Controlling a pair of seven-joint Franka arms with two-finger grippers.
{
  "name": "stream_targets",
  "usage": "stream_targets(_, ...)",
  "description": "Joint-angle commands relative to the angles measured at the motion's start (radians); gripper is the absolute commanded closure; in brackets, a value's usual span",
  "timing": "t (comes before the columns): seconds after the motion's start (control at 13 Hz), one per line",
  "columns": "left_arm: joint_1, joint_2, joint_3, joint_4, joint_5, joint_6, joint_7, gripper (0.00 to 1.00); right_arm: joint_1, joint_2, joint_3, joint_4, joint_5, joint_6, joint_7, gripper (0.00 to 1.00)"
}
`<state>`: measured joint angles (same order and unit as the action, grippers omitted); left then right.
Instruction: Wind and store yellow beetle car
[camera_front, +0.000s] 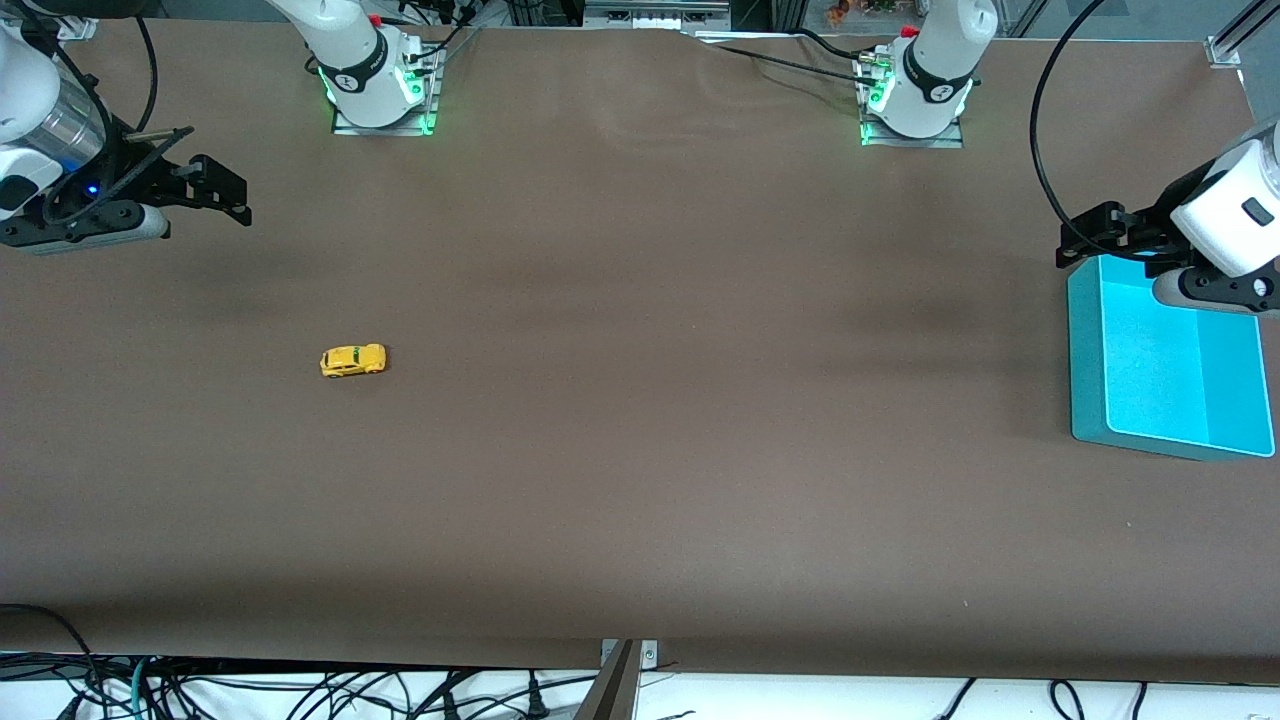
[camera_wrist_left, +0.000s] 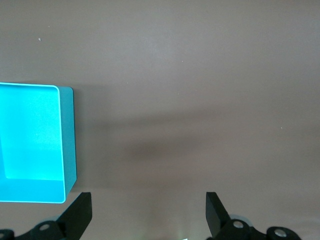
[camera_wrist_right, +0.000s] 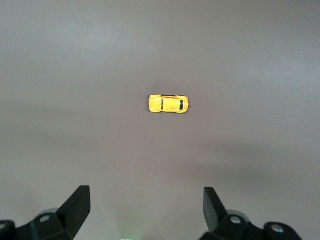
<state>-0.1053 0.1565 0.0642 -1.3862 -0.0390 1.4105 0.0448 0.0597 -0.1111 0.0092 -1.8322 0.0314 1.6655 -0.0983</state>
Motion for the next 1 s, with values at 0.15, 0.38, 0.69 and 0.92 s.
stream_targets(0.15,0.003,0.006,-0.001,0.016,0.021,-0.007,0.021,0.0,-0.001,0.011,0.003,0.031,-0.01,-0.02,-0.001,0.0)
stream_targets(0.38,0.003,0.006,-0.001,0.016,0.022,-0.008,0.023,0.0,-0.001,0.011,0.003,0.03,-0.01,-0.021,0.0,0.0)
stream_targets(0.69,0.004,0.006,-0.001,0.016,0.021,-0.008,0.023,0.0,-0.001,0.011,0.005,0.025,-0.011,-0.02,-0.006,0.0)
stream_targets(0.92,0.004,0.006,-0.001,0.016,0.021,-0.008,0.021,0.0,-0.001,0.015,0.005,0.004,-0.011,-0.012,-0.032,0.0)
